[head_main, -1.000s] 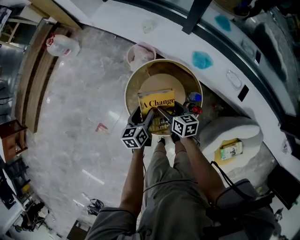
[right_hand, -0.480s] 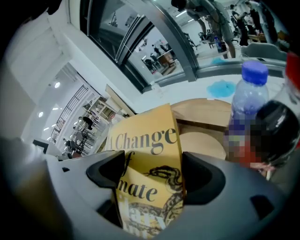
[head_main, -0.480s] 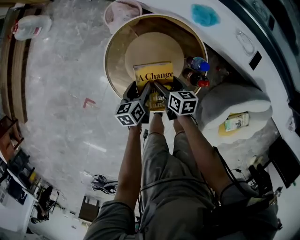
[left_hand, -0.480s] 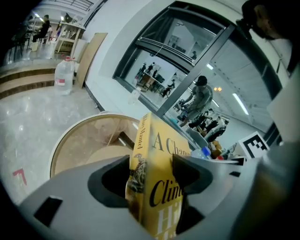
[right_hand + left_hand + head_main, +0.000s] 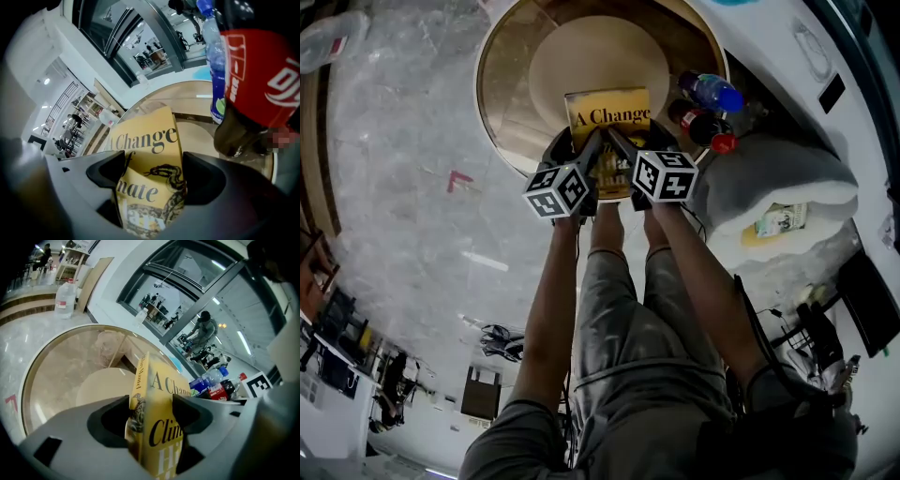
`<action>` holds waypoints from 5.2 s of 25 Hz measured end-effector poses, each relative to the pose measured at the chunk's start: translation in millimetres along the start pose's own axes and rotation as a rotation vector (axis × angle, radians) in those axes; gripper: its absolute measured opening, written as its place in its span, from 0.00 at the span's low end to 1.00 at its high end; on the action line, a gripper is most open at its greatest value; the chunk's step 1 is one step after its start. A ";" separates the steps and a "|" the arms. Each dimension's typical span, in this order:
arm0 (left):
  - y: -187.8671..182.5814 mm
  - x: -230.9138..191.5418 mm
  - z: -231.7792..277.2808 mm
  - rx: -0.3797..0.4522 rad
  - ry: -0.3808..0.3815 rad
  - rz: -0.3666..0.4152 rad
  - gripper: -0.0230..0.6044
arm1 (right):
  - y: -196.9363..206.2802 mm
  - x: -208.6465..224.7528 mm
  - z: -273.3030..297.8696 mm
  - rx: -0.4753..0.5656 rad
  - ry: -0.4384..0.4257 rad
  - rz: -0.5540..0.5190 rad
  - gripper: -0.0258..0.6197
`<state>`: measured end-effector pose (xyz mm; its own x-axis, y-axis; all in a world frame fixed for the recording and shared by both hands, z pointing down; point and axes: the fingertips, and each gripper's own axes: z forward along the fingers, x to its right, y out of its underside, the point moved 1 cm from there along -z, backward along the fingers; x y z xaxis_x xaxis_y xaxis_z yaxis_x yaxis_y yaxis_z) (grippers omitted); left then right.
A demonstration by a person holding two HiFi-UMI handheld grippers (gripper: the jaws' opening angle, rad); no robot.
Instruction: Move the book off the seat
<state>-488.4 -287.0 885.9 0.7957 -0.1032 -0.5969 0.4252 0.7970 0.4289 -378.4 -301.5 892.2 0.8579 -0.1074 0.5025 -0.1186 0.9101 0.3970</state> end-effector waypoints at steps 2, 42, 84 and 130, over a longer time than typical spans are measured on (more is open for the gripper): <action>9.4 -5.3 10.1 -0.037 -0.004 -0.018 0.51 | 7.2 8.8 7.3 -0.013 0.019 -0.014 0.64; -171.5 135.6 -141.5 0.419 -0.030 0.413 0.51 | -134.1 -124.5 -119.7 0.281 -0.140 -0.489 0.64; -336.3 406.2 -456.6 0.912 0.224 0.626 0.24 | -318.6 -357.5 -490.5 0.801 -0.325 -0.709 0.55; -233.2 478.9 -375.4 0.543 0.730 0.607 0.06 | -237.0 -230.2 -589.6 0.926 0.069 -0.442 0.06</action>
<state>-368.4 -299.0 245.5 0.5659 0.7385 -0.3665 0.3250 0.2087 0.9224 -253.0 -256.4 229.5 0.9419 -0.3079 0.1344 -0.0996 0.1262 0.9870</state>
